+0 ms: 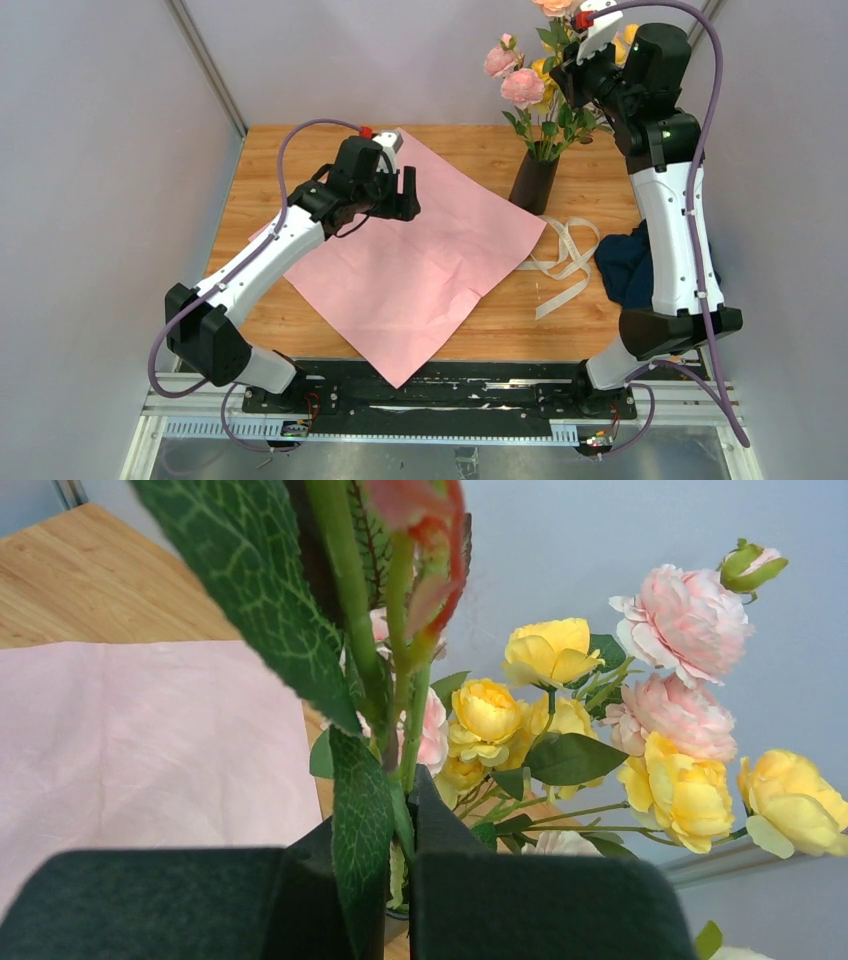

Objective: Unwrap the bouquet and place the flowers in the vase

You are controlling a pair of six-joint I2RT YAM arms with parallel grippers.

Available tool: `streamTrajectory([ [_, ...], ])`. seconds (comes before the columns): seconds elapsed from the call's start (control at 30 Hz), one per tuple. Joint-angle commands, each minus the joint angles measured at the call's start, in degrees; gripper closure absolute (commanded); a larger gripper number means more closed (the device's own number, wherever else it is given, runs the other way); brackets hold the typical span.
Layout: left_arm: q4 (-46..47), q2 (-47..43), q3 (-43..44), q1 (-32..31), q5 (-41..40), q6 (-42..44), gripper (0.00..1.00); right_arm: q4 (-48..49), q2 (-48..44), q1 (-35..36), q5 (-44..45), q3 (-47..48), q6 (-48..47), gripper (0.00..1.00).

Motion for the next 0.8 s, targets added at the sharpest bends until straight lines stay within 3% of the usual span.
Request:
streamTrajectory([
  [0.0, 0.69, 1.07, -0.07, -0.13, 0.83, 1.35, 0.25, 2.38, -1.31, -1.70, 0.03, -2.96, 0.40, 1.00],
  [0.23, 0.64, 1.06, -0.24, -0.13, 0.78, 1.70, 0.25, 5.38, -1.20, -2.55, -2.71, -7.17, 2.00, 1.00],
  [0.57, 0.51, 1.50, -0.42, -0.13, 1.15, 1.79, 0.26, 13.53, -1.49, -3.34, -4.20, -22.49, 3.46, 1.00],
  [0.77, -0.22, 2.40, 0.57, -0.07, 2.02, 2.28, 0.26, 18.98, -0.66, -3.52, -1.14, -30.18, 4.30, 0.93],
])
